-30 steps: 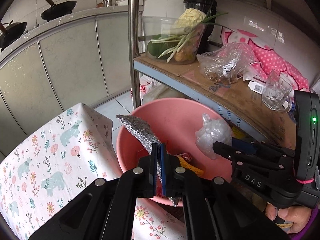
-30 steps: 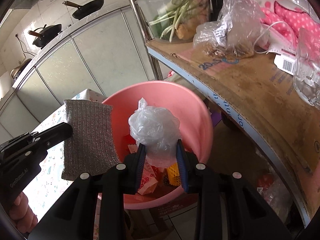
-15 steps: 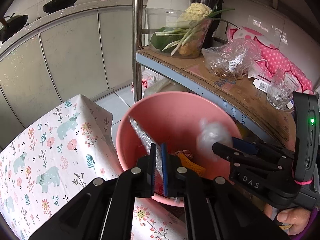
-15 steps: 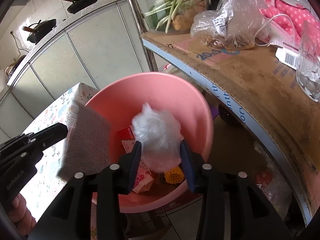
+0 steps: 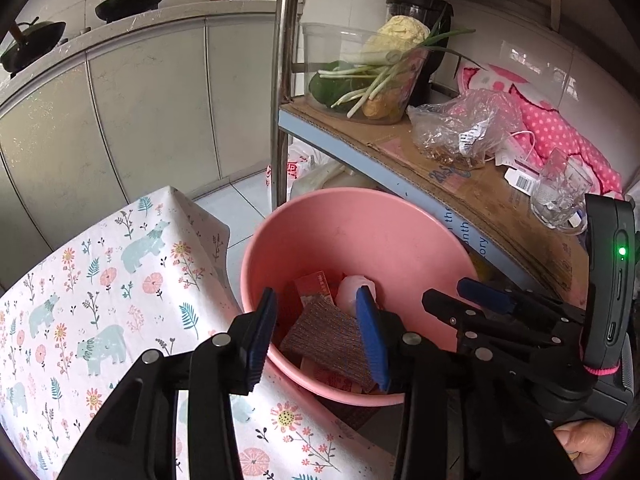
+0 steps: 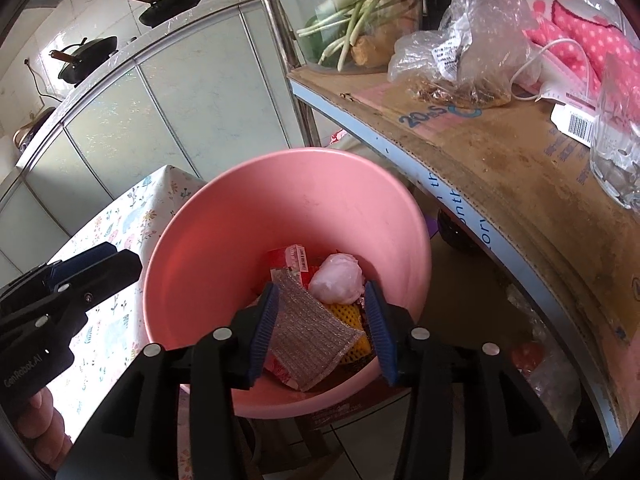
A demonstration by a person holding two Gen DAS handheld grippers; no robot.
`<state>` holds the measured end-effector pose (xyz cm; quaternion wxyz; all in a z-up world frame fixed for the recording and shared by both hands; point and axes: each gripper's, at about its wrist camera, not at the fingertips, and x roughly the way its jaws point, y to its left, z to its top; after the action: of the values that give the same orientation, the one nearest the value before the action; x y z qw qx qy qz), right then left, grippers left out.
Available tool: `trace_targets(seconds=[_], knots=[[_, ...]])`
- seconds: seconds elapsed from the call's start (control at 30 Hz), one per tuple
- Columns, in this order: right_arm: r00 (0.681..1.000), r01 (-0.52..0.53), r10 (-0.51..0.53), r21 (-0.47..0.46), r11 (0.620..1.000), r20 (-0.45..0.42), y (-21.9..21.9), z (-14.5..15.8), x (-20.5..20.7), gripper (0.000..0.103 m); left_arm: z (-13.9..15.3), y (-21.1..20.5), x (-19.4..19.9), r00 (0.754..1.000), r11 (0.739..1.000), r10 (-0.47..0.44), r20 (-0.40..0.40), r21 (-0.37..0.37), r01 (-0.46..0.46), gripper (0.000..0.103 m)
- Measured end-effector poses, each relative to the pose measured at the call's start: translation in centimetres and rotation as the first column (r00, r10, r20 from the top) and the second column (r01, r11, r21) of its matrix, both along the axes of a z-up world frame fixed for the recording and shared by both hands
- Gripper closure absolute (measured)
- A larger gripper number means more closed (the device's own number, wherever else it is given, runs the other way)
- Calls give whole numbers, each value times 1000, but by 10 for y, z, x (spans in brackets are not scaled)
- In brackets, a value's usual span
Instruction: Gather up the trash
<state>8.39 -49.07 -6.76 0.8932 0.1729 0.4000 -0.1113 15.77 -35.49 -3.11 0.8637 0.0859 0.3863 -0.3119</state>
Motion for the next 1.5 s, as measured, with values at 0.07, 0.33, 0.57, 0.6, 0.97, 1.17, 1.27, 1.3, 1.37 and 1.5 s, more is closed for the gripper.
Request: trace_targets(seconds=[0.07,0.33,0.57,0.6,0.97,1.17,1.27,1.3,1.37,1.5], knots=[[1000,-3,3,0,1000,5,2,3,-2,57,2,2,-2,1000,1000,3,1,-3,-3,63],[999,-28,28,-12,1000,27,15,15,-15,57,15,11,-14,1000,1000,8,16,-19,-8,62],[998,-41,43,-40,998,53,25,30,-27,51,26,20,-25,999,999,19,30,-39,-18,62],[998,-41,44,-43,998,55,26,32,-28,51,27,21,-27,999,999,19,33,-41,-18,62],[996,-45,51,-74,996,72,33,47,-37,51,45,29,-42,997,997,17,79,-80,-11,36],[994,-49,58,-92,995,92,41,56,-43,51,52,34,-45,996,995,29,83,-97,-21,36],[993,-54,65,-113,992,101,46,61,-46,51,55,40,-46,996,993,44,80,-115,-35,36],[992,-56,68,-118,991,103,48,62,-47,51,57,42,-46,996,992,50,79,-121,-41,36],[992,-58,72,-132,990,104,52,65,-48,51,59,45,-47,995,991,59,78,-127,-48,36],[990,-63,82,-154,986,115,59,69,-51,50,62,51,-49,994,989,68,80,-135,-57,36]])
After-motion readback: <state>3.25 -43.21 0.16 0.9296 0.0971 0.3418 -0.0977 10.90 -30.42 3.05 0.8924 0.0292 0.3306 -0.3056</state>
